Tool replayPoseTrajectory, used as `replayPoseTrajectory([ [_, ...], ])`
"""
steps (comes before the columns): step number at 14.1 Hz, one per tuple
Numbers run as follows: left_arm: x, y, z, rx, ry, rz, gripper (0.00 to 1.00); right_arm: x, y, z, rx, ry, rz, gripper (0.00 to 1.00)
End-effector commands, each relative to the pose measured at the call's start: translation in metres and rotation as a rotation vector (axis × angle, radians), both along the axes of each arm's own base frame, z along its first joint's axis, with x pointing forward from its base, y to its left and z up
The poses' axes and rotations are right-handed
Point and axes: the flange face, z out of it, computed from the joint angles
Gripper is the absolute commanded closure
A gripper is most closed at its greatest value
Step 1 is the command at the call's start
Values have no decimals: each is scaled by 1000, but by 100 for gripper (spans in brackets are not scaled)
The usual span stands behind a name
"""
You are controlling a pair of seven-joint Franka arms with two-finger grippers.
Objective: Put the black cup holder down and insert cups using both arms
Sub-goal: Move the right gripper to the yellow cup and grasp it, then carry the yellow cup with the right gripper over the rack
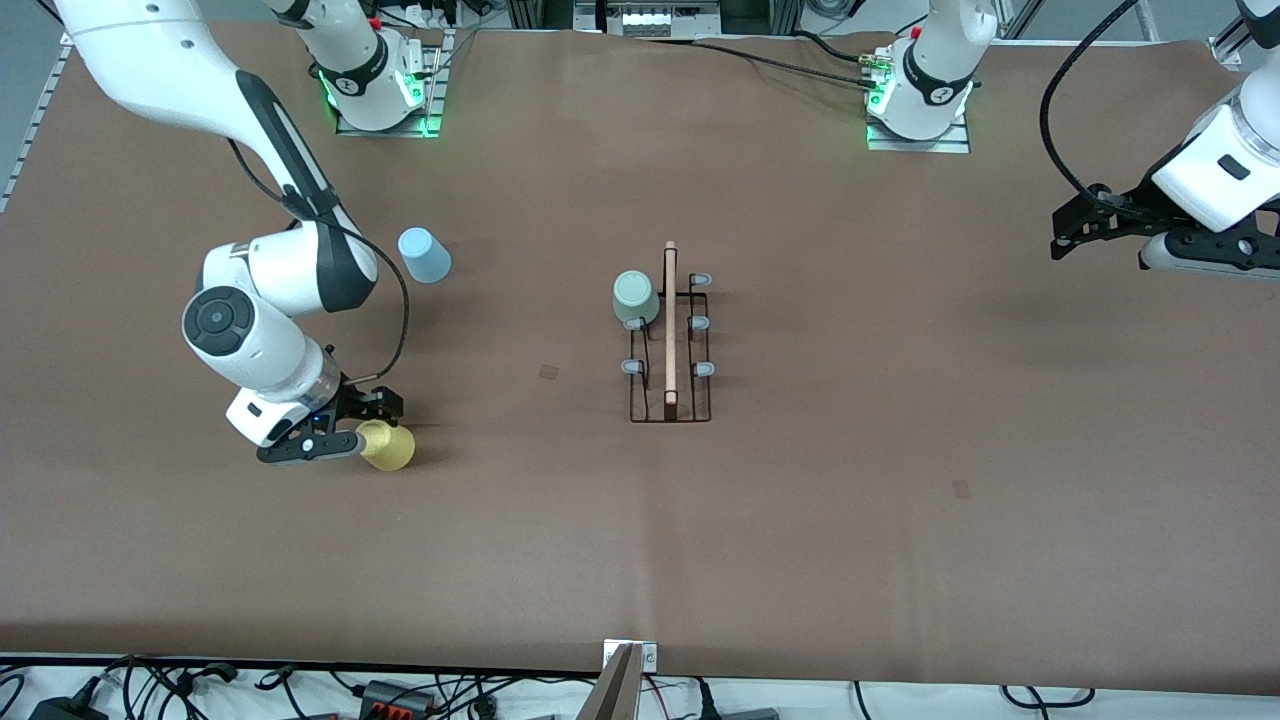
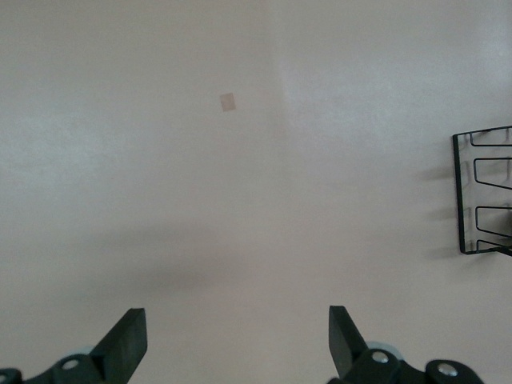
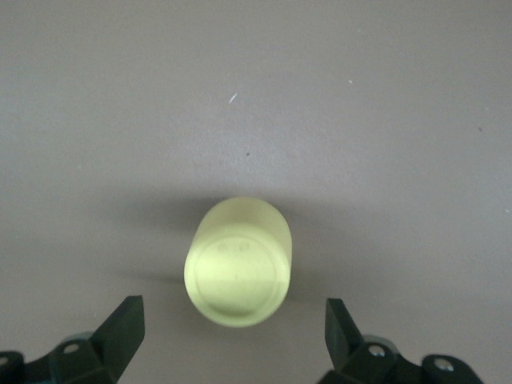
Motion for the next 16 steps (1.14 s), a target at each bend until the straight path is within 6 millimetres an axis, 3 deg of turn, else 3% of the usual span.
replayPoseTrajectory([
  [1,-3,1,7,1,7,-6,0,5,1,-4,9,-14,13,0],
  [9,-3,3,7,1,8,-3,0,6,2,-34,19,-23,17,0],
  [16,-3,4,7,1,8,-1,0,11,-2,-41,28,-66,12,0],
])
